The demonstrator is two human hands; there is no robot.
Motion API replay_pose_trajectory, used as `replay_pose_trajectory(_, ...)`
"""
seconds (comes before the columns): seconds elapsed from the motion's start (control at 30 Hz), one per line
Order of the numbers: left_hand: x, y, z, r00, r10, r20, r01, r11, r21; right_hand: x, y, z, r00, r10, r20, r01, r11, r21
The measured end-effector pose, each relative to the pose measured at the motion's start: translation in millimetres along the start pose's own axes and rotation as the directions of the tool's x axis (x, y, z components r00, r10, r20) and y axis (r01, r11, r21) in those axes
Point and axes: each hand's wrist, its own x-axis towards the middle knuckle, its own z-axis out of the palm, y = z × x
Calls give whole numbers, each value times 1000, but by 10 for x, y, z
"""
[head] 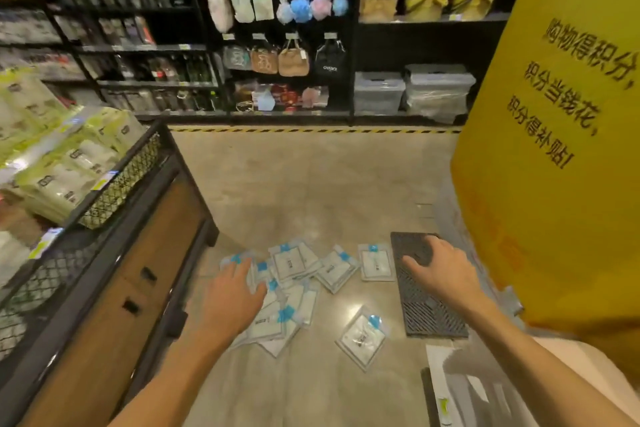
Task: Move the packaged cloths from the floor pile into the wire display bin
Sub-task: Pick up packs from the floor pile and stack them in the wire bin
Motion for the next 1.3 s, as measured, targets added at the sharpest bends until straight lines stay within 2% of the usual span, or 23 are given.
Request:
replay_pose_trajectory(0.2,856,342,566,985,62,164,-67,997,23,646,305,290,990,121,77,-120,993,-21)
replay_pose_trajectory(0.43,2090,614,1259,940,135,314,-148,989,16,1534,251,735,950,273,153,-264,961,-78)
replay_pose_trajectory(0.67,3066,861,2287,878,163,450,-171,985,-22,2625,242,1583,901,359,243,-359,932,-46)
replay_pose_trajectory(0.87,3562,876,3809,848,98,520,-84,995,-50,3679,579,2962,877,354,325,-358,932,-49)
replay_pose_trajectory(0.97,3752,861,4841,820,77,567,-50,997,-63,4194,934,3946,874,325,361,-327,943,-57)
replay_pose_trajectory(1.17,3925,838,6971,814,34,580,27,995,-95,5008,1806,5843,895,242,374,-239,970,-55)
replay_pose_trajectory(1.3,3834,890,8148,810,57,583,-15,997,-77,5360,2288,6896,901,244,358,-261,965,-1)
